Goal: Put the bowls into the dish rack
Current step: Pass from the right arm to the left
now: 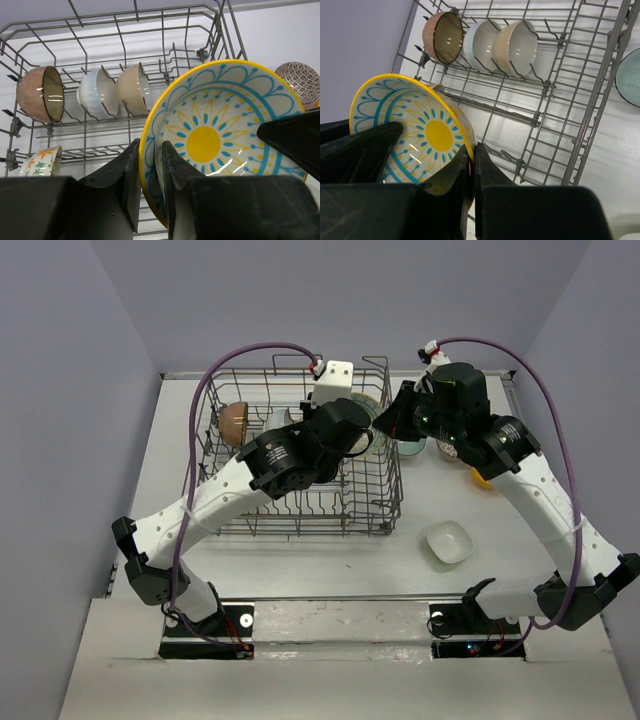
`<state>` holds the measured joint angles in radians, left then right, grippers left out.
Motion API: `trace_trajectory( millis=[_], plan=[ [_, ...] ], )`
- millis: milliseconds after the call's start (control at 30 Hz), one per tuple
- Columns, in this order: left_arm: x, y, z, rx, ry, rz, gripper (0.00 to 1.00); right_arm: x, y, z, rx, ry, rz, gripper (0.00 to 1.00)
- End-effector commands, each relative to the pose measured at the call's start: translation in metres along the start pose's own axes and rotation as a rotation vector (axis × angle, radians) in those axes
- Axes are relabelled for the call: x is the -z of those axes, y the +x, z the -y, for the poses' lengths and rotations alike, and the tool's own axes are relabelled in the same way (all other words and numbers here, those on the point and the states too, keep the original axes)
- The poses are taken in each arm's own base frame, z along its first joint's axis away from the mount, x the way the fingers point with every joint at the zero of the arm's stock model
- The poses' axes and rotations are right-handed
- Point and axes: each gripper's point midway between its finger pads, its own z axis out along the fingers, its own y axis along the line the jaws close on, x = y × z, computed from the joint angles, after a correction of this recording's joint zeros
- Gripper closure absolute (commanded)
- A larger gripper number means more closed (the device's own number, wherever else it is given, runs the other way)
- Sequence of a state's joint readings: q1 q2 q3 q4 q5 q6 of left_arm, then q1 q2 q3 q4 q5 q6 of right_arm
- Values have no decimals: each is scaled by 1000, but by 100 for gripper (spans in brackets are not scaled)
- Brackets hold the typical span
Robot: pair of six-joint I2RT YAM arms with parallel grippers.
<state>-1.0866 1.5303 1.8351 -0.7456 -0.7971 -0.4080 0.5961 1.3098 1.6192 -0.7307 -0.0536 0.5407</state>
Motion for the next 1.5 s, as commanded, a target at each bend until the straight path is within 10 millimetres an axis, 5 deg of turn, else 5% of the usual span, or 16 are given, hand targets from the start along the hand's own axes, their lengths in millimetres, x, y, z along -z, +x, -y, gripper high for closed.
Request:
trace_trajectory(
  millis=[0,167,300,400,500,933,1333,1467],
  plan=[
    [0,-6,4,27,-32,28,70,21,-37,-31,-51,-91,110,99],
    [-2,-9,9,34,-20,33,77,23,-35,-29,-39,-88,108,99],
    [-4,-8,10,24,-30,27,100,25,-34,-29,-39,-94,108,99],
    [-1,-11,11,27,-33,37,100,25,-33,-28,-32,-88,112,99],
    [4,-15,11,28,-43,49,100,24,-34,-23,-20,-67,120,84],
    [15,-21,7,20,-69,70,100,16,-32,-12,13,-26,128,51],
    [24,3,-55,-9,-323,62,100,37,-49,22,32,167,222,47],
    [17,19,-96,-25,-425,44,100,47,-46,32,43,213,230,46]
  ],
)
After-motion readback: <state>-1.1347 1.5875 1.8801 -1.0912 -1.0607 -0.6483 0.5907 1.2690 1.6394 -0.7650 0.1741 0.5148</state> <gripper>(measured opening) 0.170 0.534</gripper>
